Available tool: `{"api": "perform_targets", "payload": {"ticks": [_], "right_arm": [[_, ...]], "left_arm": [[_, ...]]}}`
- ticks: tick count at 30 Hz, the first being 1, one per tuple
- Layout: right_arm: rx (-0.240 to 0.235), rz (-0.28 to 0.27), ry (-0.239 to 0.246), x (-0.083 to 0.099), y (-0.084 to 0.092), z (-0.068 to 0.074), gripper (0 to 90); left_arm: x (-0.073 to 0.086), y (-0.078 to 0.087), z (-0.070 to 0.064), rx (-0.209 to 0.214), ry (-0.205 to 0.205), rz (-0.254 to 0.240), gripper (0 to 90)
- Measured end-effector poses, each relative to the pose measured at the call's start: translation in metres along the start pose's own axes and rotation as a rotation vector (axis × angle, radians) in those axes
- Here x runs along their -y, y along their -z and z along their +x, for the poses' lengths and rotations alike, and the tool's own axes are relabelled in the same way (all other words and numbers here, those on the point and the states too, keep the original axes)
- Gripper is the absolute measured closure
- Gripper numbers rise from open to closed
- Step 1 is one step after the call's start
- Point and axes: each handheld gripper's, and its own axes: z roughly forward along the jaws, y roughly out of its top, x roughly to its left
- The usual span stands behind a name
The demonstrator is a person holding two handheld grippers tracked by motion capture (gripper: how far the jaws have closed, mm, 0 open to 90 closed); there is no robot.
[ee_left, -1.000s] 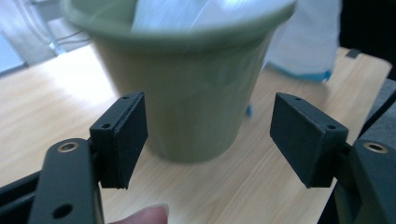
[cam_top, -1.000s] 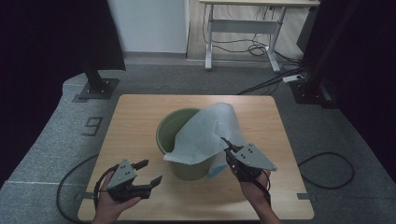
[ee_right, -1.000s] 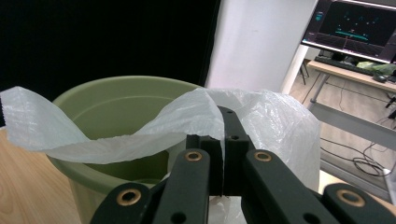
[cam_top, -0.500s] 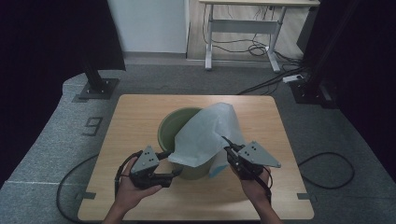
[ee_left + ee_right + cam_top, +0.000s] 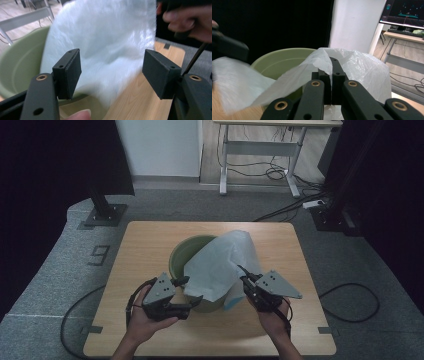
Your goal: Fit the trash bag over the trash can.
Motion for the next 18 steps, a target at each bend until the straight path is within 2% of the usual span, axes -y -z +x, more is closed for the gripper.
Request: {"api": "perform_targets", "payload": {"ticks": [4, 7, 15, 16, 17, 18], "right_arm": [[-0.002, 0.004, -0.013, 0.001, -0.001, -0.002, 88.7], [-0.002, 0.003, -0.013, 0.0, -0.003, -0.001, 88.8], [-0.015, 0.005, -0.003, -0.002, -0.009, 0.008, 88.8], [-0.018, 0.001, -0.005, -0.002, -0.009, 0.009, 88.7], [-0.021, -0.002, -0.007, -0.002, -0.009, 0.009, 88.7], [-0.025, -0.006, -0.011, -0.002, -0.008, 0.01, 88.7]], "left_arm": [[-0.001, 0.009, 0.002, -0.001, 0.002, -0.008, 30.8], [-0.002, 0.006, 0.0, 0.006, -0.007, 0.006, 30.3], [-0.011, -0.022, -0.007, 0.043, -0.021, 0.05, 30.0], [-0.015, -0.03, -0.007, 0.044, -0.017, 0.072, 30.6], [-0.015, -0.03, -0.007, 0.044, -0.017, 0.072, 32.2], [-0.018, -0.037, -0.007, 0.037, 0.001, 0.095, 34.6]]}}
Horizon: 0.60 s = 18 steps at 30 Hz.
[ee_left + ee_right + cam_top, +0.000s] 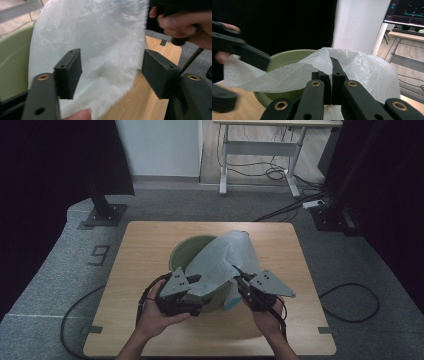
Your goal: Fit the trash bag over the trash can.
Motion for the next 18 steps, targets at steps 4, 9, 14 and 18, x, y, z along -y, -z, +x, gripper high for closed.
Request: {"api": "perform_targets", "payload": {"ticks": [4, 9, 14, 18], "right_arm": [[-0.016, -0.01, -0.007, 0.002, 0.003, 0.001, 88.7], [-0.036, -0.026, -0.005, 0.004, 0.012, 0.001, 88.6], [-0.035, -0.044, -0.008, 0.007, 0.017, 0.0, 69.1], [-0.012, -0.08, -0.008, 0.015, 0.029, 0.011, 41.2]], "left_arm": [[-0.006, -0.008, 0.005, 0.039, 0.029, 0.024, 46.8], [-0.009, -0.013, 0.01, 0.083, 0.052, 0.024, 71.3], [-0.01, -0.009, 0.016, 0.045, 0.106, -0.03, 79.0], [-0.009, -0.007, 0.021, 0.031, 0.126, -0.054, 85.8]]}}
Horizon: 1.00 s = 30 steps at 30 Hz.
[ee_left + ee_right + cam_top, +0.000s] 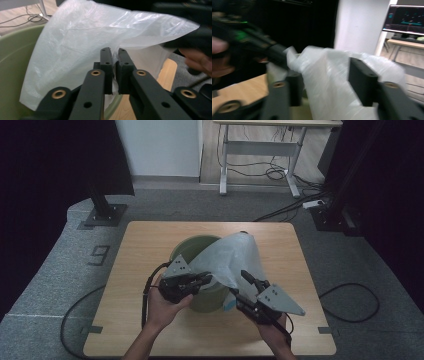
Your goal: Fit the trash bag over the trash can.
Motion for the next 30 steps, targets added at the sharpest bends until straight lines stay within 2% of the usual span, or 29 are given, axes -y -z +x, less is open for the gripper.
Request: {"api": "perform_targets", "payload": {"ticks": [2, 4, 5, 6, 8, 10, 11, 12, 13, 14, 15, 16, 17, 20, 22, 23, 24, 26, 28, 29, 30], "right_arm": [[-0.009, -0.014, 0.016, 0.009, 0.015, 0.013, 36.1], [-0.008, -0.016, 0.026, 0.012, 0.021, 0.017, 35.8], [0.0, -0.015, 0.036, 0.015, 0.026, 0.019, 35.3], [0.032, -0.003, 0.051, 0.023, 0.033, 0.02, 33.7], [0.05, 0.007, 0.047, 0.027, 0.036, 0.018, 33.2], [0.093, 0.047, 0.009, 0.043, 0.039, 0.009, 31.5], [0.093, 0.047, 0.009, 0.043, 0.039, 0.009, 31.5], [0.123, 0.081, -0.01, 0.055, 0.037, 0.002, 30.7], [0.123, 0.081, -0.01, 0.055, 0.037, 0.002, 30.7], [0.16, 0.119, -0.041, 0.069, 0.034, -0.001, 28.9], [0.16, 0.119, -0.041, 0.069, 0.034, -0.001, 28.9], [0.173, 0.15, -0.096, 0.085, 0.03, -0.004, 28.8], [0.173, 0.15, -0.096, 0.085, 0.03, -0.004, 28.8], [0.198, 0.178, -0.11, 0.1, 0.025, -0.006, 28.8], [0.245, 0.208, -0.122, 0.112, 0.018, -0.012, 29.4], [0.245, 0.208, -0.122, 0.112, 0.018, -0.012, 29.4], [0.286, 0.23, -0.132, 0.118, 0.013, -0.017, 31.2], [0.302, 0.234, -0.15, 0.12, 0.011, -0.02, 32.0], [0.302, 0.207, -0.248, 0.123, 0.006, -0.027, 36.6], [0.302, 0.207, -0.248, 0.123, 0.006, -0.027, 36.6], [0.293, 0.187, -0.26, 0.123, 0.002, -0.027, 44.2]], "left_arm": [[0.001, 0.001, 0.003, 0.0, 0.007, -0.008, 88.6], [0.001, 0.001, 0.004, -0.002, 0.008, -0.009, 88.9], [0.001, 0.002, 0.005, -0.003, 0.011, -0.01, 89.0], [0.002, 0.003, 0.005, -0.007, 0.015, -0.012, 89.2], [0.002, 0.004, 0.007, -0.011, 0.022, -0.019, 89.2], [0.002, 0.005, 0.01, -0.018, 0.032, -0.024, 89.2], [0.002, 0.005, 0.01, -0.018, 0.032, -0.024, 89.2], [0.002, 0.005, 0.011, -0.017, 0.038, -0.023, 89.2], [0.002, 0.005, 0.011, -0.017, 0.038, -0.023, 89.1], [0.002, 0.005, 0.012, -0.011, 0.043, -0.023, 89.2], [0.002, 0.005, 0.012, -0.004, 0.048, -0.023, 89.2], [0.001, 0.006, 0.012, -0.002, 0.048, -0.023, 89.1], [0.001, 0.006, 0.012, -0.002, 0.048, -0.023, 89.1], [0.001, 0.006, 0.013, -0.002, 0.051, -0.019, 89.1], [0.001, 0.007, 0.014, -0.001, 0.05, -0.018, 89.0], [0.001, 0.007, 0.013, -0.001, 0.049, -0.018, 89.0], [0.001, 0.007, 0.013, 0.0, 0.047, -0.016, 89.0], [0.001, 0.008, 0.013, 0.006, 0.043, -0.012, 88.9], [0.002, 0.008, 0.014, 0.01, 0.041, -0.011, 88.8], [0.002, 0.008, 0.014, 0.01, 0.041, -0.011, 88.7], [0.003, 0.009, 0.014, 0.01, 0.038, -0.008, 88.7]]}}
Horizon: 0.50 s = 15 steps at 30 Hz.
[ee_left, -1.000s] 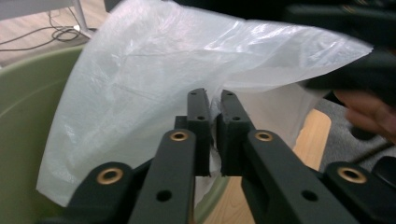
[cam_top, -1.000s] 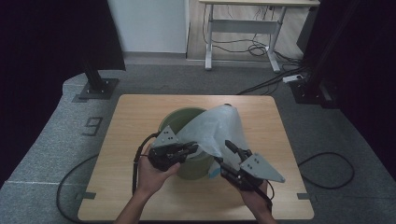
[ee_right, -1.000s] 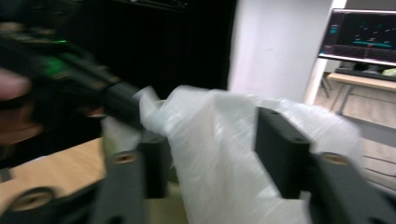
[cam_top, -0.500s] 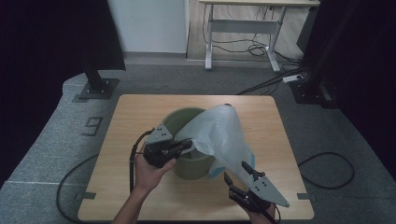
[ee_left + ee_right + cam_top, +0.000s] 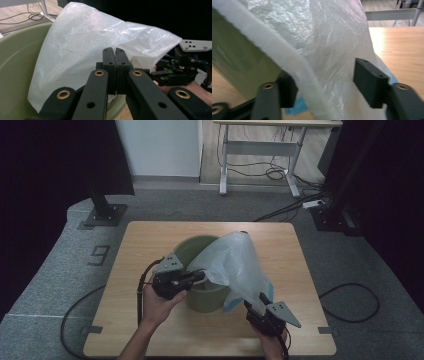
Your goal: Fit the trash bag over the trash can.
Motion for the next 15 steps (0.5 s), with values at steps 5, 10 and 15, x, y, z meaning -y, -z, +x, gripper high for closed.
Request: {"api": "perform_targets", "payload": {"ticks": [5, 10, 15], "right_arm": [[-0.007, -0.014, 0.001, -0.003, -0.005, -0.002, 72.0], [-0.014, -0.037, -0.01, -0.021, -0.003, -0.013, 88.1], [-0.028, -0.093, 0.003, -0.047, 0.001, -0.016, 88.4]], "left_arm": [[0.002, 0.004, 0.001, -0.001, -0.004, -0.001, 88.6], [0.005, 0.007, 0.005, -0.009, -0.014, 0.007, 88.6], [0.006, 0.008, 0.008, -0.032, -0.024, 0.018, 88.8]]}}
